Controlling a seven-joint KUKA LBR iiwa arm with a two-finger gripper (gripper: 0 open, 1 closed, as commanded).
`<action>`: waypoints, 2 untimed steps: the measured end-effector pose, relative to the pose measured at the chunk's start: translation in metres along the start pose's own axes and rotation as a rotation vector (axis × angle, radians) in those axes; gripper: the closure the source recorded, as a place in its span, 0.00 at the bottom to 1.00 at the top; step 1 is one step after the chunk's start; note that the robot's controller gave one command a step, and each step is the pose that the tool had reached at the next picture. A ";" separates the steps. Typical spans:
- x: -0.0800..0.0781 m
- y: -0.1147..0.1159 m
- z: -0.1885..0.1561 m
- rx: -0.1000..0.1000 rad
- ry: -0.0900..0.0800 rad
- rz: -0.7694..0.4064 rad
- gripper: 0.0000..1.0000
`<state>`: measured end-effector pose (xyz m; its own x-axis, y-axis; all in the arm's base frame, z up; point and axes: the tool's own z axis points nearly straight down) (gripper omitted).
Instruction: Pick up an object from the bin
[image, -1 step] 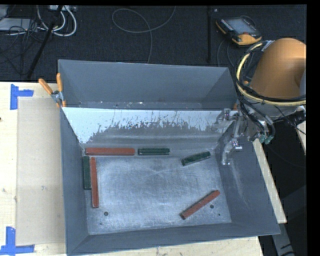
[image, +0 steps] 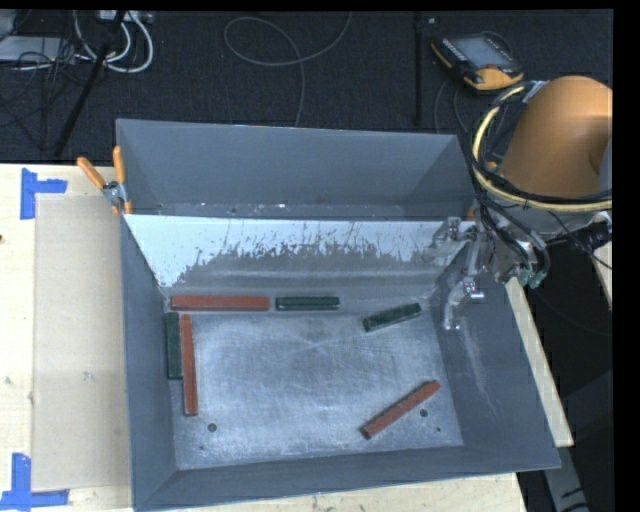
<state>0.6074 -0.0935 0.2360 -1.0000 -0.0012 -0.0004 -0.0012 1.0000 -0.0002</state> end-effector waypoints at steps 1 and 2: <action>0.022 0.011 0.035 0.000 -0.003 -0.112 0.00; 0.042 0.001 0.101 0.000 -0.004 -0.178 0.00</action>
Offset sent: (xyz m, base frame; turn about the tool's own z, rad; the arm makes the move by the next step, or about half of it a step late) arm -0.0618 -0.0110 -0.1595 -0.2207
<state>0.5656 -0.0924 0.1350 -0.9841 -0.1778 -0.0038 -0.1778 0.9841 -0.0008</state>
